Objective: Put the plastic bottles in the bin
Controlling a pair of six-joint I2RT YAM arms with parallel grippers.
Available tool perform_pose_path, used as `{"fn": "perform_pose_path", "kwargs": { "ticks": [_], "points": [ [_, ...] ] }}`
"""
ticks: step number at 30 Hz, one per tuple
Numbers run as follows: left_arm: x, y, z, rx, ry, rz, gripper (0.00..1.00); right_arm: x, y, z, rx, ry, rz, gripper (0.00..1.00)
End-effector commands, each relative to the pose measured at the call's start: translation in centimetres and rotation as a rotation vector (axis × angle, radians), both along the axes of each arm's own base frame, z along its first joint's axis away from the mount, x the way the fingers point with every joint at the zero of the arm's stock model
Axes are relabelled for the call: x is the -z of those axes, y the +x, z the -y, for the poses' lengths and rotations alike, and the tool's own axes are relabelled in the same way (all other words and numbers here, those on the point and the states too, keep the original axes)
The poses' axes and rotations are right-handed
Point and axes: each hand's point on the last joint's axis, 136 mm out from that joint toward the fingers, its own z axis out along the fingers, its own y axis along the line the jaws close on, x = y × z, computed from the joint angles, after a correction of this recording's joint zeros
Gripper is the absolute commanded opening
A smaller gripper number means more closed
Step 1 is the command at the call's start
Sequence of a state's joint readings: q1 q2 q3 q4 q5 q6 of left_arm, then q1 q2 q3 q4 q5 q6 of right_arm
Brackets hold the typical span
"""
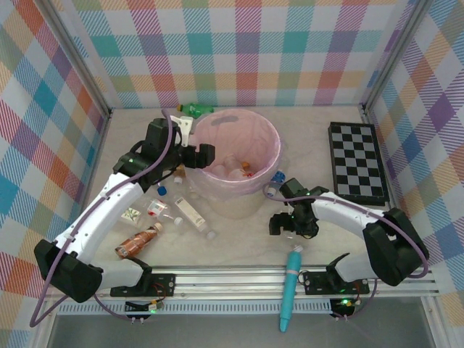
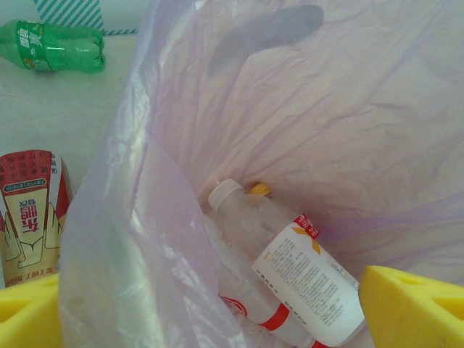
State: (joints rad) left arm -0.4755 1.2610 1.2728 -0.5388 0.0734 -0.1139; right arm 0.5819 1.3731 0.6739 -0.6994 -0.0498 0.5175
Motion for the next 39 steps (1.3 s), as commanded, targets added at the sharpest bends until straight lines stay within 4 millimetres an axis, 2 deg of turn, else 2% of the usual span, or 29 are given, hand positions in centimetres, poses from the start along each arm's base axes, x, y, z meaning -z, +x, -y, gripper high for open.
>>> {"fn": "perform_pose_path", "kwargs": {
  "ticks": [1,8,11,15,20,24,31,36,39],
  "points": [
    [1.6,0.0,0.0,0.017,0.043,-0.035,0.91,1.3,0.5,0.4,0.018,-0.017,0.022,0.94],
    [1.6,0.5,0.1,0.011,0.054,-0.052,0.91,1.2,0.9,1.7,0.081,-0.008,0.053,0.75],
    [1.2,0.7,0.1,0.004,0.059,-0.049,0.91,0.7,0.9,2.3,0.123,0.008,0.062,0.73],
    [0.7,1.0,-0.1,-0.012,0.06,-0.034,0.91,-0.3,1.2,2.7,0.171,0.057,0.081,0.67],
    [1.0,1.4,-0.2,-0.021,0.076,-0.042,0.91,-2.3,2.2,3.8,0.197,0.086,0.139,0.59],
    [1.1,1.3,-0.3,-0.028,0.068,-0.031,0.91,-3.3,3.0,4.7,0.24,0.111,0.178,0.55],
    [2.2,1.2,-0.5,-0.036,0.075,-0.04,0.91,-5.1,4.6,5.7,0.277,0.125,0.221,0.56],
    [2.1,0.9,-0.7,-0.038,0.073,-0.041,0.91,-8.1,6.7,6.6,0.287,0.145,0.278,0.55],
    [2.4,1.0,-1.0,-0.043,0.082,-0.046,0.92,-11.7,8.3,7.2,0.271,0.142,0.343,0.54]
  ]
}}
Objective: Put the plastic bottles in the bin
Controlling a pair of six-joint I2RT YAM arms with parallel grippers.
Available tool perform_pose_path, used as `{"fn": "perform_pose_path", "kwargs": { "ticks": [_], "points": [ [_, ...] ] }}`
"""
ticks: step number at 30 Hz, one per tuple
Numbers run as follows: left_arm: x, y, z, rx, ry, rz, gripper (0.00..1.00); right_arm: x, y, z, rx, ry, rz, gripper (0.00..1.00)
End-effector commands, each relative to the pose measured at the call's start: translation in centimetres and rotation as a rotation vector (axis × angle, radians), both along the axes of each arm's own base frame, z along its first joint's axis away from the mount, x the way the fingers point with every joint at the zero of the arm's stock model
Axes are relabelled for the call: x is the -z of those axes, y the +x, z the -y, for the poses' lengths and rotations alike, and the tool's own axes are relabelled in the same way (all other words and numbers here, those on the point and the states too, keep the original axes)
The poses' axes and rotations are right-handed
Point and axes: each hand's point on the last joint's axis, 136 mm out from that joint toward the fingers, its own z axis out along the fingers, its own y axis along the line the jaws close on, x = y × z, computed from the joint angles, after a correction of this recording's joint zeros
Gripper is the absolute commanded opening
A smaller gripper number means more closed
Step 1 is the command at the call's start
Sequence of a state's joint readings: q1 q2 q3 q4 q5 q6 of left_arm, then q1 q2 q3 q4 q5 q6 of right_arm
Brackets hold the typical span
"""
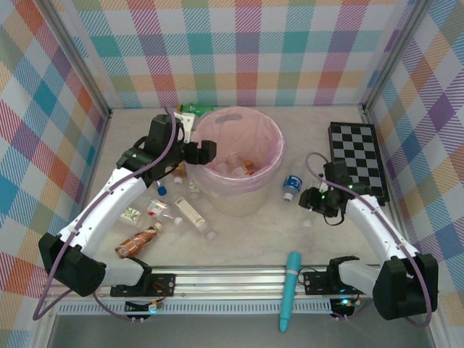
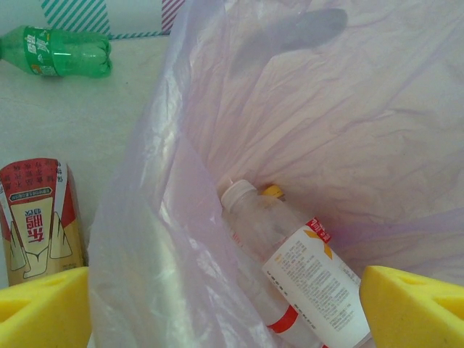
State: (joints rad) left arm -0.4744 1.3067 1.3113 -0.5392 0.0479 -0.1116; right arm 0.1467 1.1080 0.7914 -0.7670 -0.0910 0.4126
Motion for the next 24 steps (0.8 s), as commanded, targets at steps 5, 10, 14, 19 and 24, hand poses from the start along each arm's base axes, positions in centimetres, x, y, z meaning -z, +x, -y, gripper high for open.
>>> {"fn": "perform_pose_path", "kwargs": {
  "ticks": [5,10,14,19,24],
  "points": [
    [2.4,-0.1,-1.3,-0.025,0.052,-0.054,0.92,-9.8,2.2,0.7,-0.086,-0.053,0.15,0.54],
    [2.7,-0.2,-1.5,-0.027,0.05,-0.067,0.91,-16.6,3.1,-1.0,-0.178,0.01,0.244,0.5],
    [2.8,-0.2,-1.5,-0.023,0.048,-0.074,0.91,-21.0,3.6,-3.9,-0.276,0.112,0.321,0.49],
    [2.7,-0.2,-1.8,-0.036,0.032,-0.083,0.91,-23.9,4.0,-7.8,-0.403,0.083,0.38,0.49],
    [2.7,-0.2,-1.8,-0.039,0.012,-0.085,0.91,-27.0,4.3,-11.5,-0.46,0.12,0.477,0.47]
  ]
}}
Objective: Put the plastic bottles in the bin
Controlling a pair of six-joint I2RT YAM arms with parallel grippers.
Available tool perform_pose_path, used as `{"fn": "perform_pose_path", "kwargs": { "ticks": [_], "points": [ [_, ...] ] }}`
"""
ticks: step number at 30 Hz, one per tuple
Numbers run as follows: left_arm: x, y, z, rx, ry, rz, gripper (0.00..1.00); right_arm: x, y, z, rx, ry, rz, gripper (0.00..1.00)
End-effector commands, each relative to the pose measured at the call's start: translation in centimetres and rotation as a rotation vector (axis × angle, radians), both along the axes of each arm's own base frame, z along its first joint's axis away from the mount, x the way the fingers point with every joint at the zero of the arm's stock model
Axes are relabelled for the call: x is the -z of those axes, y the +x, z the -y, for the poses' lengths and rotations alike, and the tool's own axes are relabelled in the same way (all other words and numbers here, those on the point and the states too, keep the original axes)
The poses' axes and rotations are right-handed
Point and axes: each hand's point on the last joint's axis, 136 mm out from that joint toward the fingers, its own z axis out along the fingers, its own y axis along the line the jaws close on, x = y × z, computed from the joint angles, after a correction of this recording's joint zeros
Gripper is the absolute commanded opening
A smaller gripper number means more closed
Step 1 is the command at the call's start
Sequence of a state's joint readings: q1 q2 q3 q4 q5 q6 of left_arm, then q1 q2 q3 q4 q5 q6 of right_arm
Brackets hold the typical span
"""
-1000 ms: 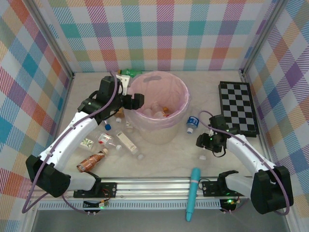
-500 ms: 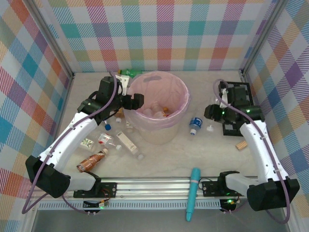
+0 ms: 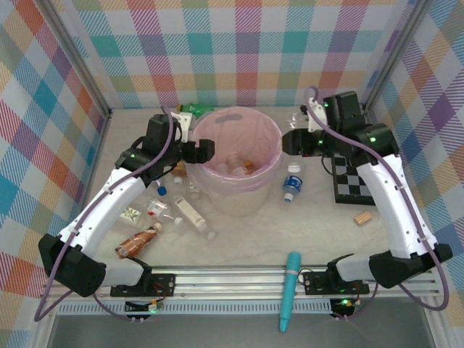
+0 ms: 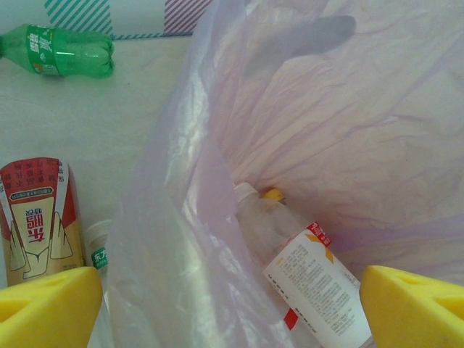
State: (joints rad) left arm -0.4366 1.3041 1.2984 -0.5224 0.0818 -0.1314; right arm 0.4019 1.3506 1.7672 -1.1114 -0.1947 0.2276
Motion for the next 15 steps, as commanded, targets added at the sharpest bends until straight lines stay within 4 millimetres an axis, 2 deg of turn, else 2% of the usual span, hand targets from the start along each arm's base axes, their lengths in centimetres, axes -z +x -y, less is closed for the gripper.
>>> {"fn": "perform_pose_path", "kwargs": {
  "ticks": [1,3,7,15],
  "points": [
    [2.5,-0.7,-1.0,-0.017,0.041,-0.073,0.91,-2.3,-0.2,-1.5,-0.013,0.045,0.058,0.47],
    [2.4,-0.7,-1.0,-0.017,0.03,-0.07,0.91,-2.7,0.1,-2.7,-0.032,0.055,0.073,0.47],
    [2.8,-0.7,-0.8,-0.002,0.042,-0.084,0.91,-2.1,0.6,-5.8,-0.099,0.036,0.062,0.47],
    [2.8,-0.6,-1.1,-0.013,0.045,-0.076,0.91,1.1,2.4,-10.5,-0.179,-0.043,0.013,0.47]
  ]
}}
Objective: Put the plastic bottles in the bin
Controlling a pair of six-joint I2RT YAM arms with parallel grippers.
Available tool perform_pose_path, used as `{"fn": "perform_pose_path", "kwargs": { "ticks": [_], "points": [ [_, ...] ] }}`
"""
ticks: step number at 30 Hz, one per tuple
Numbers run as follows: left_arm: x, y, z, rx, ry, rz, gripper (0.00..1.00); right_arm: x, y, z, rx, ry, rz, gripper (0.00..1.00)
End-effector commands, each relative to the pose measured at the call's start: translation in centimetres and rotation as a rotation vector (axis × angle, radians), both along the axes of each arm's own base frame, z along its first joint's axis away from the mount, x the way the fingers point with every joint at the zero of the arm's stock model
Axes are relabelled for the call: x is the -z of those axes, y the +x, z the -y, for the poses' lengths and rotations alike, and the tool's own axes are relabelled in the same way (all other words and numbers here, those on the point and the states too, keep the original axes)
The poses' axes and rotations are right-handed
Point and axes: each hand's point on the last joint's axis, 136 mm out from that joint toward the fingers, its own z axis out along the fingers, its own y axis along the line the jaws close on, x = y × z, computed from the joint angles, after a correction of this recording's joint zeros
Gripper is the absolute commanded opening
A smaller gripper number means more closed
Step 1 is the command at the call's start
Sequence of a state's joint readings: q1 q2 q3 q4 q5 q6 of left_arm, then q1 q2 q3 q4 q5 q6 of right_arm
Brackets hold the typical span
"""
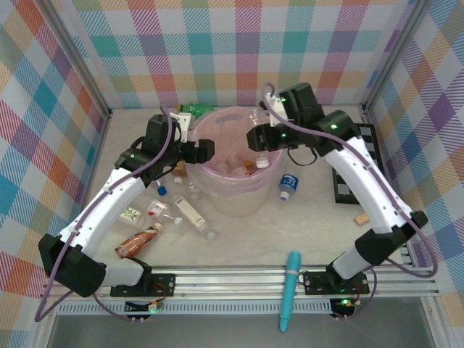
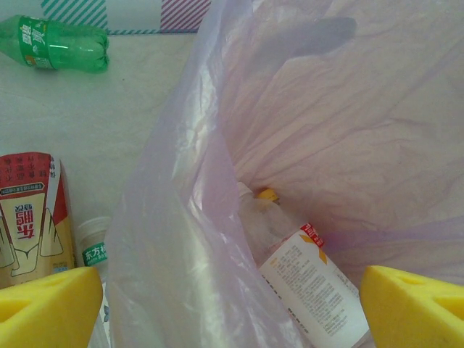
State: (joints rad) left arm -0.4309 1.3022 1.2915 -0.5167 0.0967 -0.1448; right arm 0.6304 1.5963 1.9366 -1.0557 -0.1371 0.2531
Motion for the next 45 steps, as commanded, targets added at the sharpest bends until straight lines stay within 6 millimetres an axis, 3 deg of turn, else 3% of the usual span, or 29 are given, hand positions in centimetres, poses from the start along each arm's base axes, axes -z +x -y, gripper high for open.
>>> {"fn": "perform_pose_path", "kwargs": {
  "ticks": [1,9,20,24,26,30,35,38,45],
  "points": [
    [2.6,-0.6,-1.1,-0.012,0.062,-0.066,0.91,0.4,0.8,-1.5,-0.019,-0.019,0.012,0.47],
    [2.2,-0.7,-1.6,-0.026,0.072,-0.052,0.91,7.7,2.2,-4.9,-0.072,-0.124,-0.13,0.48],
    [1.7,-0.5,-2.4,-0.05,0.065,-0.035,0.91,16.6,2.5,-6.0,-0.048,-0.197,-0.296,0.5],
    [1.7,-0.4,-2.4,-0.051,0.063,-0.036,0.91,19.0,2.4,-5.9,-0.035,-0.217,-0.327,0.58],
    [1.8,-0.4,-2.4,-0.052,0.058,-0.038,0.91,19.7,2.2,-5.9,-0.034,-0.227,-0.33,0.67],
    [1.8,-0.3,-2.4,-0.052,0.047,-0.041,0.91,19.5,2.1,-6.0,-0.052,-0.24,-0.319,0.81],
    [1.9,-0.3,-2.3,-0.052,0.04,-0.044,0.91,17.8,2.0,-6.0,-0.079,-0.238,-0.289,0.95],
    [1.8,-0.3,-2.4,-0.052,0.04,-0.043,0.91,15.1,1.8,-6.1,-0.099,-0.209,-0.243,1.0],
    [1.5,-0.3,-2.6,-0.06,0.034,-0.034,0.91,8.4,1.6,-4.4,-0.103,-0.189,-0.079,0.99]
  ]
}}
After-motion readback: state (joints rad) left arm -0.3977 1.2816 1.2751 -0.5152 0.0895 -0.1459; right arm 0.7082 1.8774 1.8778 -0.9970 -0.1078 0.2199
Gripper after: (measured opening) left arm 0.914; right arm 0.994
